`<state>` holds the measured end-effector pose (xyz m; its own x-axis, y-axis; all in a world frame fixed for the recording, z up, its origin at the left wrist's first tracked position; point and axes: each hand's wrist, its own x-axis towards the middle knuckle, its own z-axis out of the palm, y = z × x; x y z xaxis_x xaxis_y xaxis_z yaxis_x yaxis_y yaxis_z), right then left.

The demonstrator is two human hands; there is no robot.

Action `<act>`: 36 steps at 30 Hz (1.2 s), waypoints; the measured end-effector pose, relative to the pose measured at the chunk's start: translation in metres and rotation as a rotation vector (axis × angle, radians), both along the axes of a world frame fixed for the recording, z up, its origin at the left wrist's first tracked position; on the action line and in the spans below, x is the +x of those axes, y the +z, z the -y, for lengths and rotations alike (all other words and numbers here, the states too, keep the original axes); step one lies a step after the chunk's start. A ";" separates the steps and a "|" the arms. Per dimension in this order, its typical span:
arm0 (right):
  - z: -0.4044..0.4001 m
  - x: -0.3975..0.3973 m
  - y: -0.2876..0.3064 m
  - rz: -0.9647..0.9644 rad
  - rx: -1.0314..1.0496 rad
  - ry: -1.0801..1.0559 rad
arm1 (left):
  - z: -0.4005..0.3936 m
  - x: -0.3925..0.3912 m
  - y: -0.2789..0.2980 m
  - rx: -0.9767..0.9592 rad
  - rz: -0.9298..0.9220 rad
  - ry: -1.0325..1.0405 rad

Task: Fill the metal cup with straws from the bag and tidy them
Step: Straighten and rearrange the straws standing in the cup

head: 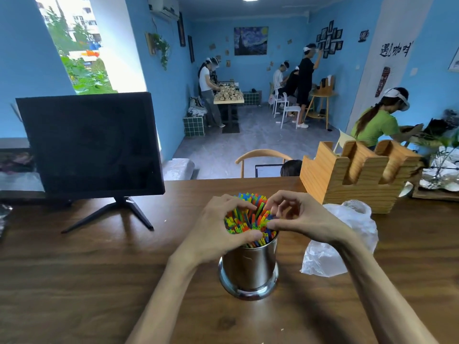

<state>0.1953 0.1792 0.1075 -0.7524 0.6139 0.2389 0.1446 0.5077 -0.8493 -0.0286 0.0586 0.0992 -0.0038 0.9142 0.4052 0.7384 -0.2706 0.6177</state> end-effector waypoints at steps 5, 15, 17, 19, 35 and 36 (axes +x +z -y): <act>0.007 -0.006 -0.009 -0.015 0.080 -0.069 | 0.009 0.008 -0.010 0.004 0.030 0.038; 0.024 -0.008 -0.021 -0.106 -0.011 -0.127 | 0.017 0.019 -0.026 0.047 0.038 0.091; 0.026 -0.009 -0.023 -0.127 -0.030 -0.142 | 0.016 0.021 -0.027 0.069 0.055 0.102; 0.027 -0.010 -0.024 -0.145 -0.055 -0.155 | 0.016 0.024 -0.028 0.083 0.078 0.113; 0.026 -0.014 -0.031 -0.244 -0.037 -0.109 | 0.014 0.035 -0.041 0.160 0.113 0.225; 0.026 -0.014 -0.032 -0.241 -0.037 -0.102 | 0.013 0.036 -0.042 0.172 0.105 0.232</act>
<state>0.1810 0.1533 0.0758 -0.6103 0.6950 0.3801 -0.0157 0.4691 -0.8830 0.0072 0.0452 0.0574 -0.2545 0.8020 0.5404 0.7274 -0.2095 0.6535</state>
